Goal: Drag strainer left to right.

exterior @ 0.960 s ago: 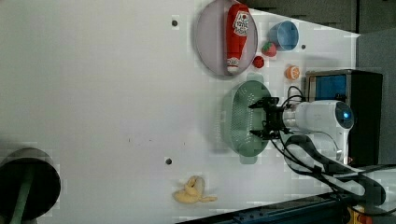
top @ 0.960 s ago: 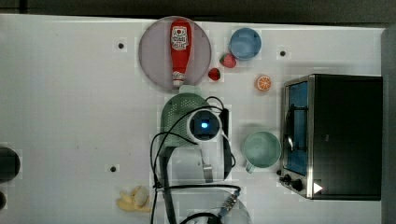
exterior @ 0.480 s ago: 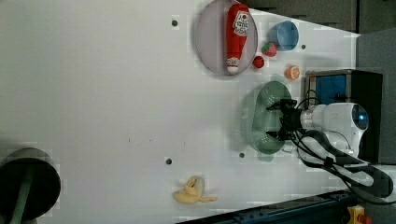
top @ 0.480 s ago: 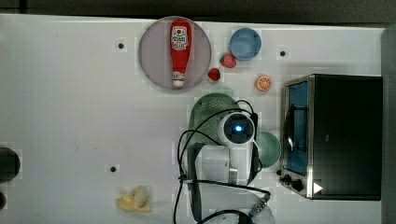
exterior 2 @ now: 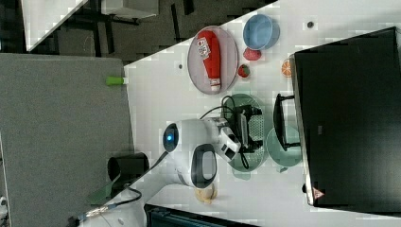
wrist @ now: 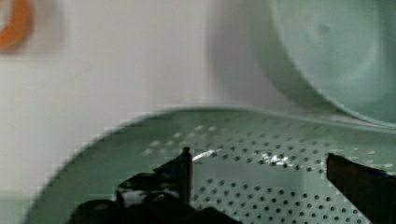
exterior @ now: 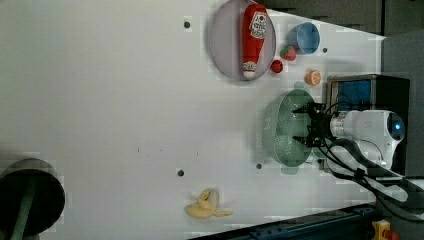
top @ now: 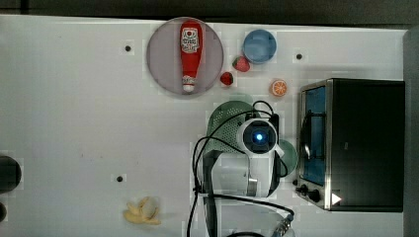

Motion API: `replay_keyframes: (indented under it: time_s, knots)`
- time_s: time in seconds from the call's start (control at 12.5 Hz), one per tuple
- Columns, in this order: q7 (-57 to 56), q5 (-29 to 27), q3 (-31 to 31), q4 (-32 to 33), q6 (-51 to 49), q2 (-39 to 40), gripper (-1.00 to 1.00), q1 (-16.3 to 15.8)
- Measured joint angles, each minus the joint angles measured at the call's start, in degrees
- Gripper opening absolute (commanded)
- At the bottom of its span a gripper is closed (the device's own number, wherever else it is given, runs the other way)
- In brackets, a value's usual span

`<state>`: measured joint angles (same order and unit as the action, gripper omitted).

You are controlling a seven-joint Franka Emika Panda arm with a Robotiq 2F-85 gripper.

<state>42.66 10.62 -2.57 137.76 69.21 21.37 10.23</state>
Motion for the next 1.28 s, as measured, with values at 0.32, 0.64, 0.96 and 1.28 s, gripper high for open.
replay_keyframes:
  time_s: [0.32,0.64,0.96,1.28]
  knots:
    - [-6.4,-0.8,3.6,-2.5,-13.0,-7.3,1.00,0.0]
    - [-11.5,-2.1,10.3,-7.2,-37.0,-19.1,1.00,0.2]
    - [-22.9,-10.3,9.9,-16.9,-52.3,-31.2,1.00,-1.5]
    - [-32.2,-12.2,9.0,-22.4,-61.6,-41.7,1.00,-1.5]
